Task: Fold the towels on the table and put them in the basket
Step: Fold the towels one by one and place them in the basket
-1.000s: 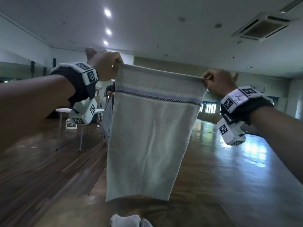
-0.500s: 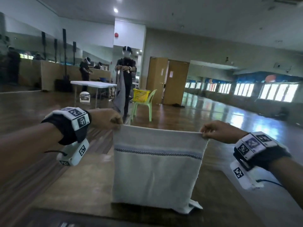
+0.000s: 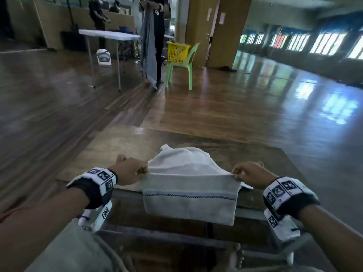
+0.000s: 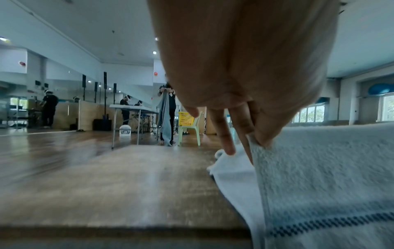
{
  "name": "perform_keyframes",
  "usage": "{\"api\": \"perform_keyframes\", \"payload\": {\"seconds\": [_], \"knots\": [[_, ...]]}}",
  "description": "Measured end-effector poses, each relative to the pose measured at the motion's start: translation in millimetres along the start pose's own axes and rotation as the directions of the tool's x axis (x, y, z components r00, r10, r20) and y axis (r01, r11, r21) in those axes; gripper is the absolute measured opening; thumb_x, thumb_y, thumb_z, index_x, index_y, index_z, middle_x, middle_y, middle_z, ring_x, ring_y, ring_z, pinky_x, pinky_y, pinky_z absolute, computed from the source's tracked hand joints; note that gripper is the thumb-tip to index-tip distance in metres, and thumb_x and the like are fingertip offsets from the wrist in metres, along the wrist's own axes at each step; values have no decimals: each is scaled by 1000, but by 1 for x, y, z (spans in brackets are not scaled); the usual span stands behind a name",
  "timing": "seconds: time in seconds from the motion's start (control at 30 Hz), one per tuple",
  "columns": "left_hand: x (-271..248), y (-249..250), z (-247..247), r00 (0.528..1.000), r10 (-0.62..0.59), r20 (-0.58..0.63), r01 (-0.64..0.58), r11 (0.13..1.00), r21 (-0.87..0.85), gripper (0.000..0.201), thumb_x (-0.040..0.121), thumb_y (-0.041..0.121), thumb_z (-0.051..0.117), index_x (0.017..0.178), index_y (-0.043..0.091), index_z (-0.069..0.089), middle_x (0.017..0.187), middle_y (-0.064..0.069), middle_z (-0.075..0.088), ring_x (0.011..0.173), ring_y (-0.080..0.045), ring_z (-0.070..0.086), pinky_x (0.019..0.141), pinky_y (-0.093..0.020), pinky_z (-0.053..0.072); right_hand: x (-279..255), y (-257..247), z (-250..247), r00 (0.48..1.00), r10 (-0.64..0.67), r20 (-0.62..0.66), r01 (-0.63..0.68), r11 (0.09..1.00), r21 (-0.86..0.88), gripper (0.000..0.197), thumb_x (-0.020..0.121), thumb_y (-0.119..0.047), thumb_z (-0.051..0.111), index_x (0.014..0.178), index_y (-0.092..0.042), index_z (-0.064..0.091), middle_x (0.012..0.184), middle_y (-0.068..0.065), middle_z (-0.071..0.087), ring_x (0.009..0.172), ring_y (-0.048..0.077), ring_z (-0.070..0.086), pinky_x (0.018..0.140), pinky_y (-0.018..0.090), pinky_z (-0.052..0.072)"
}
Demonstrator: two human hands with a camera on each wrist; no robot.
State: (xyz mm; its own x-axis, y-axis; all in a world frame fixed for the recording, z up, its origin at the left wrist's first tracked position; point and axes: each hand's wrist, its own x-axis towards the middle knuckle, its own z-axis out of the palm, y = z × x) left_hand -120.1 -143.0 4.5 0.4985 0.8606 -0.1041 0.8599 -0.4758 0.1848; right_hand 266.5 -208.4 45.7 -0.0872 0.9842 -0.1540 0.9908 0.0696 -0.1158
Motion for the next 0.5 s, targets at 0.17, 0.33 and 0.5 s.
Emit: {"api": "perform_keyframes", "payload": {"seconds": [0.17,0.33,0.5], "knots": [[14,-16,43,985,-97,-139,92,995,-37,12,91,29,44,91,27,56,94,11,65,94,-13,56,75,-32,12,24,7,41,993,51,-105,-37,990,137,18,88,-25,56,81,-41,61,83,-17,65,88,10,61,98,47,36],[39,-33,53,957,-147,-249,115,983,-140,29,75,35,32,88,28,57,89,8,66,93,-18,59,91,-41,25,58,10,47,969,32,-246,27,972,232,30,85,-20,59,67,-42,54,74,-22,60,83,9,60,91,53,41],[79,-46,49,928,-248,-277,185,954,-234,10,86,29,48,87,27,58,92,6,67,94,-21,59,88,-36,25,108,19,39,951,18,-309,53,974,219,25,86,-25,55,67,-42,54,75,-24,58,82,7,59,88,53,43]]}}
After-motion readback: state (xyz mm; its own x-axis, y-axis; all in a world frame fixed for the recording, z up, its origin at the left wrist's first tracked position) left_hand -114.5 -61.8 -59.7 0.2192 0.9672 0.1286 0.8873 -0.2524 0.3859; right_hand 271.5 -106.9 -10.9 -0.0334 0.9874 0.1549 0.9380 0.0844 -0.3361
